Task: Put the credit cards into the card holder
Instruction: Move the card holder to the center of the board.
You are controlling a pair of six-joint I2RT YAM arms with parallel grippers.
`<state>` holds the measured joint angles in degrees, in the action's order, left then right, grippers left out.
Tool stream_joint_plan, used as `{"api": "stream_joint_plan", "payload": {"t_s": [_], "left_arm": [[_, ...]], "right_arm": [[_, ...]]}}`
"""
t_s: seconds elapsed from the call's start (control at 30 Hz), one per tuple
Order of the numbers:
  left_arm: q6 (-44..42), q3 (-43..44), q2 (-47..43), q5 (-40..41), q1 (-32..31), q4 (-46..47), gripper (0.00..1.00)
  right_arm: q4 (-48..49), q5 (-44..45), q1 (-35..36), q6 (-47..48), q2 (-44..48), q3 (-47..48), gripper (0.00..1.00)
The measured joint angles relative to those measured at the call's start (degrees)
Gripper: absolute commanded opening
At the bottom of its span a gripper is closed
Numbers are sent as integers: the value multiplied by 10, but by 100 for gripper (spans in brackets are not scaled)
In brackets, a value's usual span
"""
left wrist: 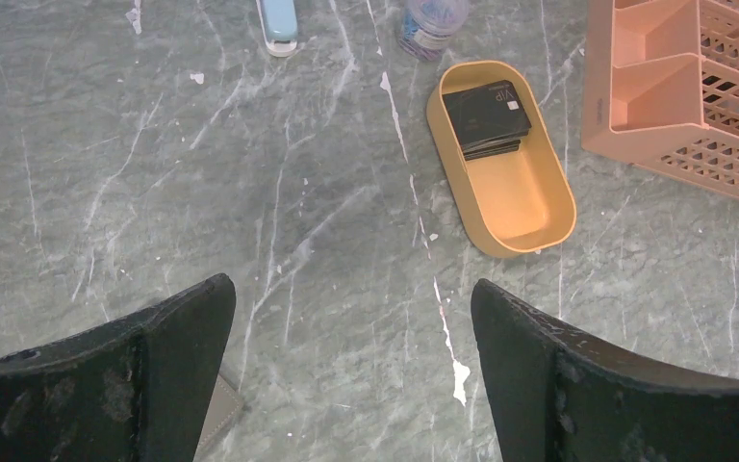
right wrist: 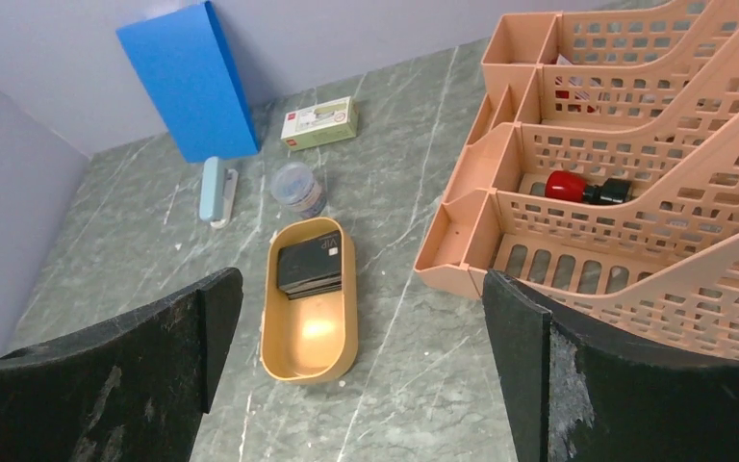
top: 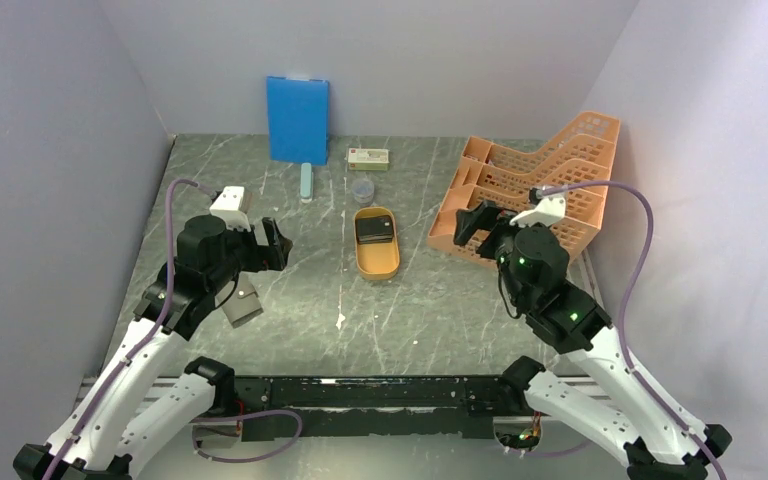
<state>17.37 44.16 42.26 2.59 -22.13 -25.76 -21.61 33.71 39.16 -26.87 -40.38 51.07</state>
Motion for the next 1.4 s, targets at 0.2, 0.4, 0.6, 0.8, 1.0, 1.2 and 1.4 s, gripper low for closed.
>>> {"api": "stream_joint_plan", "payload": {"t_s": [0.2, 0.4, 0.6, 0.8, 1.0, 1.2, 1.4], "left_arm": [[0, 0, 0, 0, 0, 0, 96], [0, 0, 0, 0, 0, 0, 96], [6, -5, 1, 15, 0, 0, 98], [68, -7, 56, 75, 3, -21, 98], [134, -35, 118, 57, 80, -45, 98], [187, -50, 137, 32, 175, -60, 98], [221, -81, 168, 14, 257, -62, 98]], "right_arm": [[19, -14, 0, 23, 44, -11, 100], [37, -33, 0, 36, 53, -13, 100], [46, -114, 0, 77, 54, -31, 100], [54, -213, 0, 78, 16, -43, 100], [54, -226, 0, 55, -29, -90, 100], [73, -226, 0, -7, -19, -145, 100], [101, -273, 0, -43, -22, -172, 100]]}}
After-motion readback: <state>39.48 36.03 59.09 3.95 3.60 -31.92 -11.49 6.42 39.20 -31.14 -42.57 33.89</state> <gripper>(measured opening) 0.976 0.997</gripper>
